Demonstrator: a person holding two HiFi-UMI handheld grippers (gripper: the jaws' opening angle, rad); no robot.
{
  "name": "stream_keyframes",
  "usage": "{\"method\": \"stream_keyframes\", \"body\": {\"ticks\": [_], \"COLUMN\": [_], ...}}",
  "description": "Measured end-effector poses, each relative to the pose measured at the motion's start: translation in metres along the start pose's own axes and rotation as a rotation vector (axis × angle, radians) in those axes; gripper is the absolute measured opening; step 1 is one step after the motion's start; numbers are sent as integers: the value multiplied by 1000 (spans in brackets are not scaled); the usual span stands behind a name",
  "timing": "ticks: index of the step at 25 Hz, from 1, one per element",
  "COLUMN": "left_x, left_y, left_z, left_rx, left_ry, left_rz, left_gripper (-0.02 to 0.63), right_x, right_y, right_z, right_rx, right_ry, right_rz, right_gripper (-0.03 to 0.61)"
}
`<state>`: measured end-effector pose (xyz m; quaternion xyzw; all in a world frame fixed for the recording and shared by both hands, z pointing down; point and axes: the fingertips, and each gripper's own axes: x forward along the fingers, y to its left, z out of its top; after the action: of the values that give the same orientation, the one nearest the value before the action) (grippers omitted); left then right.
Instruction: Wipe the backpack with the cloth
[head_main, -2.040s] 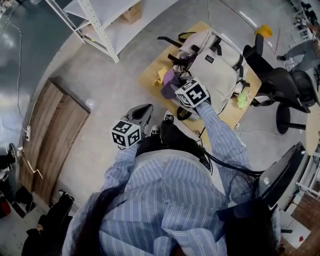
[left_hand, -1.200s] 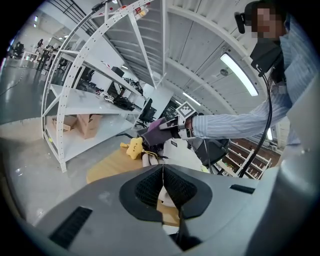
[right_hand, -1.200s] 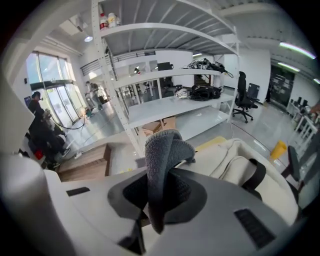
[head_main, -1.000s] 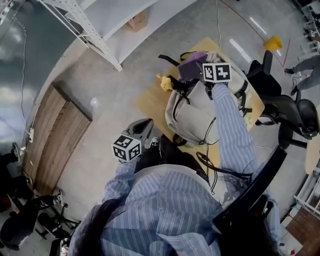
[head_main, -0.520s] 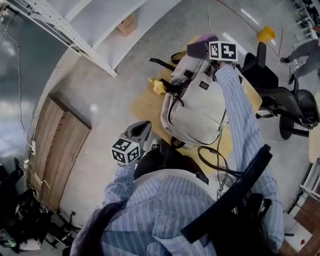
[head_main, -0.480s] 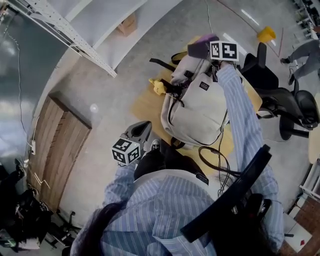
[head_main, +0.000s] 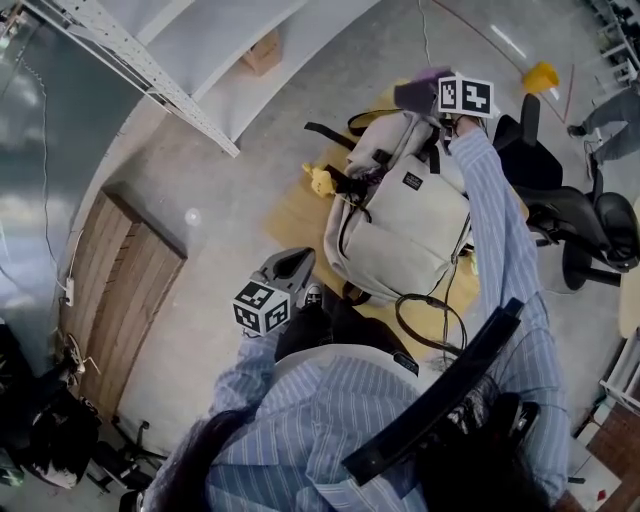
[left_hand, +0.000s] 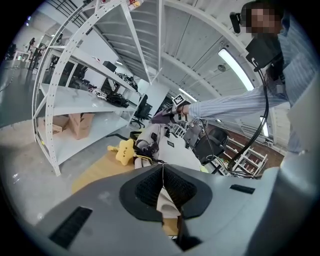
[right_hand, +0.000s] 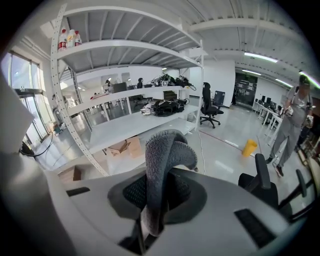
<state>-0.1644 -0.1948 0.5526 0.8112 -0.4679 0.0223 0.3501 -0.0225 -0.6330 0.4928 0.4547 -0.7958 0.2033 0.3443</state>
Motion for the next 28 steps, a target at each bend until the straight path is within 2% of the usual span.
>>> {"method": "stream_keyframes", "body": {"ticks": [3, 8, 15, 21, 28], "left_x": [4, 11, 25, 47, 64], "left_y": [-5, -9, -19, -43, -62], "left_z": [3, 0, -4, -8, -15], "left_rx": [11, 19, 45, 80, 113], "left_ry": [1, 17, 47, 79, 116], "left_rz": [-10, -23, -71, -134, -190], "left_gripper": [6, 6, 6, 6, 6], "right_x": [-2, -7, -38, -80, -132], "right_y": [-11, -32, -94, -165, -218], "right_z": [-2, -28, -75, -133, -201], "right_rx": [-2, -1, 20, 113, 221], "right_ry": [4, 46, 107, 150, 174], "right_rz": [-6, -22, -122, -208, -279], "right_gripper": [41, 41, 41, 41, 41]}}
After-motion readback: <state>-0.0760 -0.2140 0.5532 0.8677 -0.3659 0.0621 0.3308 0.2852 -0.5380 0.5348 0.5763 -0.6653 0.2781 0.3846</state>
